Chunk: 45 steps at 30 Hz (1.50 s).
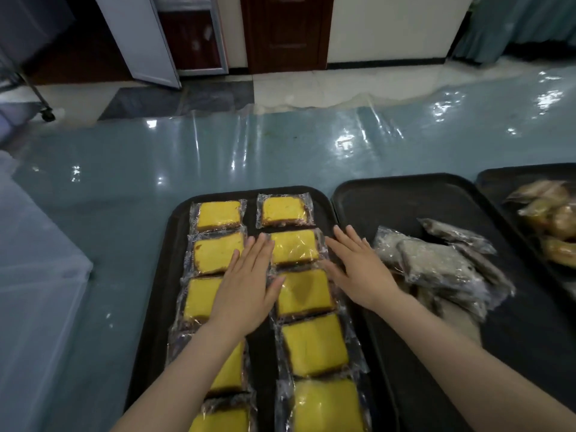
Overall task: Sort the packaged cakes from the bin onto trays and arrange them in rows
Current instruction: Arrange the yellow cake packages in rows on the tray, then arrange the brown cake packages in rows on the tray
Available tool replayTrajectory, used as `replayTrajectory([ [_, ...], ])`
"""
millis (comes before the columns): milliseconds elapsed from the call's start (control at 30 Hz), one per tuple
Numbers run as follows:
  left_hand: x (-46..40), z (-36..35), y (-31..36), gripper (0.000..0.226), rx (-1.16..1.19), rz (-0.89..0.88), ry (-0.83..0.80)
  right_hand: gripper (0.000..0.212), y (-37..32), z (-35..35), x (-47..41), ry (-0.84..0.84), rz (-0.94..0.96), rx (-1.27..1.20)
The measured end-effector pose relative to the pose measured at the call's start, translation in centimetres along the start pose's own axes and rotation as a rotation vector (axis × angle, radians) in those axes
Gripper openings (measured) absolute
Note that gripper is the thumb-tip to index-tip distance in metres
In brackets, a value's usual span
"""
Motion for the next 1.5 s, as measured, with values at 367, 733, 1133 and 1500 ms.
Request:
replayTrajectory([
  [367,0.3,-0.6,12.7,0.064,0.04,-0.116,0.009,0.056,10.1,7.1,10.2,0.126,-0.109,0.052],
  [733,-4.5,-7.1,25.5,0.07,-0.096,-0.153,-0.033,0.042,22.1,11.7,10.9,0.142,-0.071,-0.073],
  [1133,-11.4,-10.9,26.9,0.054,-0.221,-0.056,-0.134,0.038,30.7,10.9,2.2,0.022,-0.136,-0.255],
  [1500,-18.2,-9.8,22.2,0.055,0.075,0.113,-0.239,0.024,31.8,15.2,-6.7,0.242,0.002,-0.216],
])
Point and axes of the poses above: each hand's wrist, its own x-axis away from the middle knuckle, its own z-axis out of the back of the hand, y = z × x, the point moved 9 cm from there along -x, towards the middle knuckle, and after that the axes turned 4 degrees about -x, right-handed, at the moved point
